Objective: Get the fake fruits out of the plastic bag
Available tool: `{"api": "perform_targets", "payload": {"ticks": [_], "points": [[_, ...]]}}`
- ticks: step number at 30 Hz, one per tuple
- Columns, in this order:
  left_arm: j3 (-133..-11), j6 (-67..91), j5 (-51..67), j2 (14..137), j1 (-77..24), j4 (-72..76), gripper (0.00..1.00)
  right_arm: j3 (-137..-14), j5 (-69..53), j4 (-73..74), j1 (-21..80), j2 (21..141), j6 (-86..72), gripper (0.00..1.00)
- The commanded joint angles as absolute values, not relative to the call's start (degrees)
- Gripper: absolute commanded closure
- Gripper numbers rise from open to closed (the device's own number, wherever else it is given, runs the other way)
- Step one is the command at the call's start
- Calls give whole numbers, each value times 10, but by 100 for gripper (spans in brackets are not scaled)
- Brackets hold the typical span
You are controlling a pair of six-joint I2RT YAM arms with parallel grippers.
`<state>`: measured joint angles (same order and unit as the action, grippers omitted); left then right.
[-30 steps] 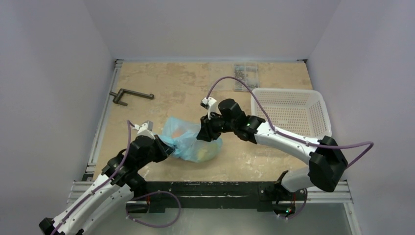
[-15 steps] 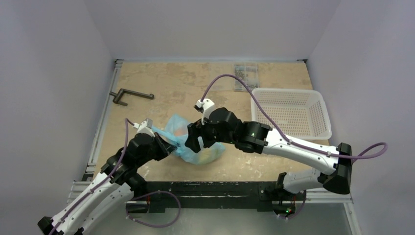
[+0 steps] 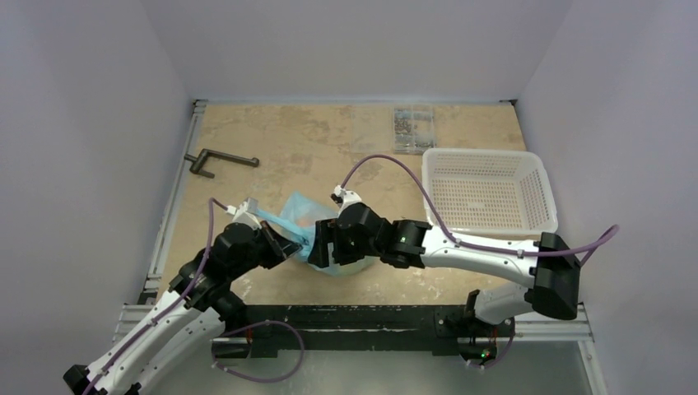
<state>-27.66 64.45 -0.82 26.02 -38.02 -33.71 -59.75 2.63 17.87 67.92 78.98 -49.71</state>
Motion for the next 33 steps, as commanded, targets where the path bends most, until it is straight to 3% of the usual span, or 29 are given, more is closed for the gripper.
{"api": "perform_targets", "payload": {"ticks": [1,7,15,20,24,33], "points": [[-289,656,24,254,-382,-290,100,-588,72,130,679,803,-565,28],[-283,651,52,257,-382,-279,100,-599,114,123,679,828,-568,33],[-293,639,32,236,-382,-315,100,-585,135,101,676,807,-528,69],[-317,617,-16,235,-382,-387,100,-567,112,78,673,789,-485,100],[-352,593,-63,245,-382,-458,100,-563,89,66,655,776,-448,100],[-417,542,-151,242,-382,-595,100,-538,-96,6,557,756,-366,100]]}}
